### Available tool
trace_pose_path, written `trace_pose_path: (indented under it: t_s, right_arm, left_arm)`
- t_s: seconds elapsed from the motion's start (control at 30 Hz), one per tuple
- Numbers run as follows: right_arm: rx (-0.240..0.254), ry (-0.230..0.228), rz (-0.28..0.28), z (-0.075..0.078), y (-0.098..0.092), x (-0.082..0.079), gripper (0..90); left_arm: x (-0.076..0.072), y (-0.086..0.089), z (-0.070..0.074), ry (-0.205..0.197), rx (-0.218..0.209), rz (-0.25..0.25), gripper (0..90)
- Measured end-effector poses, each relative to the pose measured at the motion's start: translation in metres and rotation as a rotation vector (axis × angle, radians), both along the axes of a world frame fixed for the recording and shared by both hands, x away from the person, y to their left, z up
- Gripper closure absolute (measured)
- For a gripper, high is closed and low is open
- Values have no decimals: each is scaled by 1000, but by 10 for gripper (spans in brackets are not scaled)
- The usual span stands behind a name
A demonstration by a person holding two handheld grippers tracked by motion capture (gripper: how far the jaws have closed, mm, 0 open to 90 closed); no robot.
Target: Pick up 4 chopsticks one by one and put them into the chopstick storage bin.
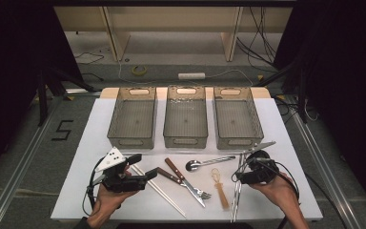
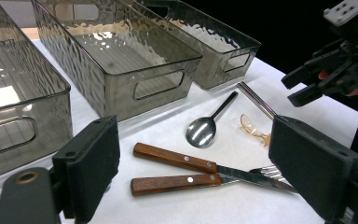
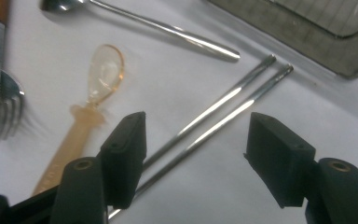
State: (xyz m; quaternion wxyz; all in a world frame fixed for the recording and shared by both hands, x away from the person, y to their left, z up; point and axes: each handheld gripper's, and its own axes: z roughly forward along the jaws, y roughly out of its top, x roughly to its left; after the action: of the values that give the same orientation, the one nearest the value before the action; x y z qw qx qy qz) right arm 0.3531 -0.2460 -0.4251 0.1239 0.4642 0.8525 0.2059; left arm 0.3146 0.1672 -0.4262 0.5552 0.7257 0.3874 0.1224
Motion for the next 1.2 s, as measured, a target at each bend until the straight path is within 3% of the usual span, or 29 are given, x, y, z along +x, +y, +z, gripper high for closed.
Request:
trace_pose_path:
  t_s: [0.2, 0.47, 1.2]
  right_arm:
    - [-63, 86, -4, -9, 1, 9, 428]
    - [-84, 147, 2, -18, 1, 16, 473]
    - [-110, 209, -4, -29, 6, 26, 539]
  left_arm:
    - [0, 0, 0, -1, -1, -2, 158]
    - [-1, 0, 1, -3, 1, -3, 158]
    - [-1, 0, 1, -6, 1, -5, 157]
